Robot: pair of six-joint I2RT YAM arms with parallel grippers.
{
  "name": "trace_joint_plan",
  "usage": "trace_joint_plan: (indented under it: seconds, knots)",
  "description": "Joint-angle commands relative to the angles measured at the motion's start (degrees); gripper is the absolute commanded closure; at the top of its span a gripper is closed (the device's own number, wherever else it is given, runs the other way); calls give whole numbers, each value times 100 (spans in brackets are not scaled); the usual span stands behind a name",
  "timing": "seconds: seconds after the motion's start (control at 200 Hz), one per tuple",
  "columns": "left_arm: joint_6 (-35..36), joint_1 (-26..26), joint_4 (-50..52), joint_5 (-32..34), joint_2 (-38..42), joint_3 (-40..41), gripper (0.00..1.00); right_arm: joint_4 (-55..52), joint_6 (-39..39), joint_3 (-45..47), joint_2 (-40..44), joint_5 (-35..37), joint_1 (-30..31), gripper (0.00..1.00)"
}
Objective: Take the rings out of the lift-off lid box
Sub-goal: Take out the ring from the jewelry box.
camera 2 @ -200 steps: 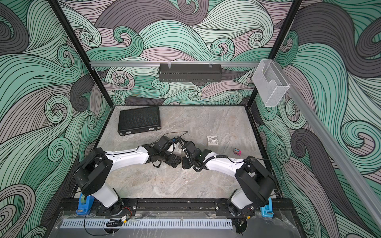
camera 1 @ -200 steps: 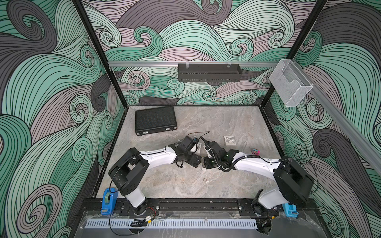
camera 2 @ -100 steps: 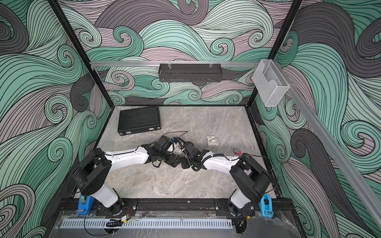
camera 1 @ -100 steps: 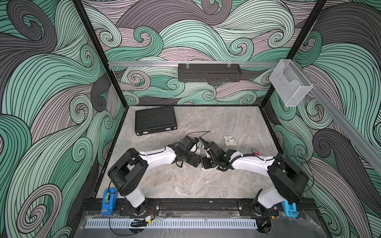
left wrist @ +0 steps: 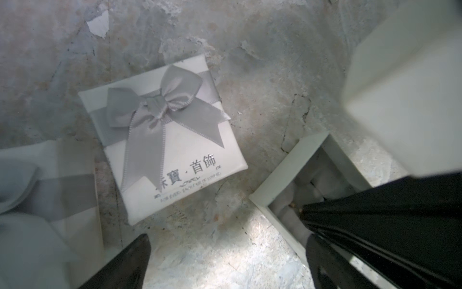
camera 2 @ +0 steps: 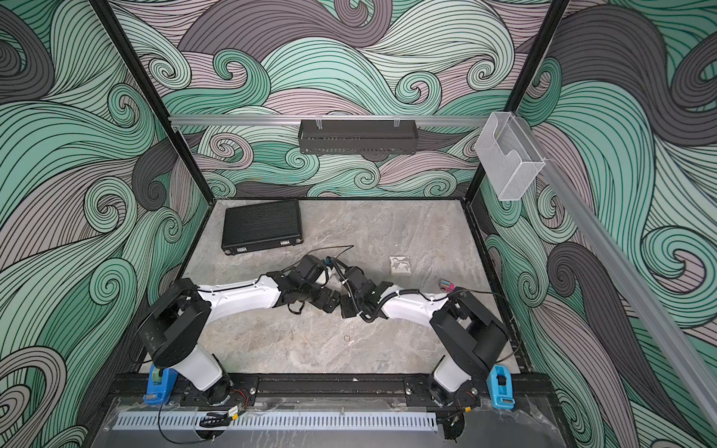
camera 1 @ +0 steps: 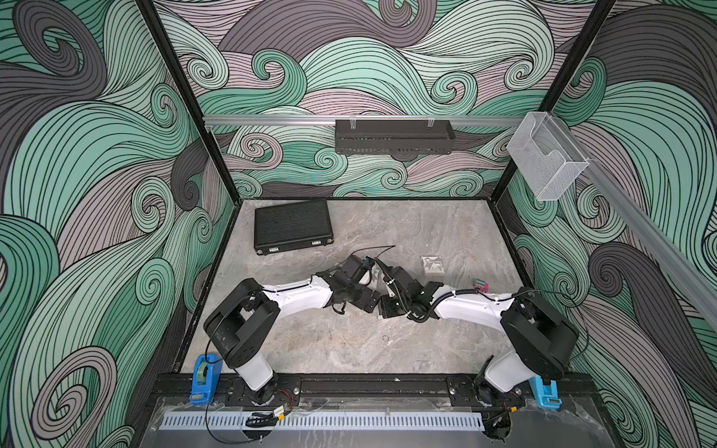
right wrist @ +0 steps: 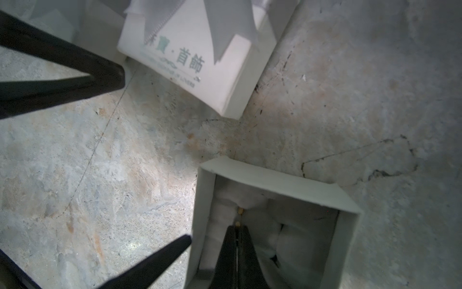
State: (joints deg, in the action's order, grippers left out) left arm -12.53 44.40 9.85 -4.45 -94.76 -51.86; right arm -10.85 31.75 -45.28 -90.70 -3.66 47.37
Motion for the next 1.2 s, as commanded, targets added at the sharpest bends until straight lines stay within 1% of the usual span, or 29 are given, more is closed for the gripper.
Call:
trace_joint_plan:
  seconds: [0.0,0.441,0.911,1.192]
  knots:
    - [-69,25,60,49,-131,-227,2,107,-92,53,225,-80,-9,100]
    - [-142,25,79,14,-293,-243,2,318,-178,276,632,-196,-9,100]
    - [-135,31,105,14,-382,-259,2,796,-29,536,719,-420,-9,100]
    - [-135,23,131,14,-399,-270,2,977,22,687,839,-414,-20,100]
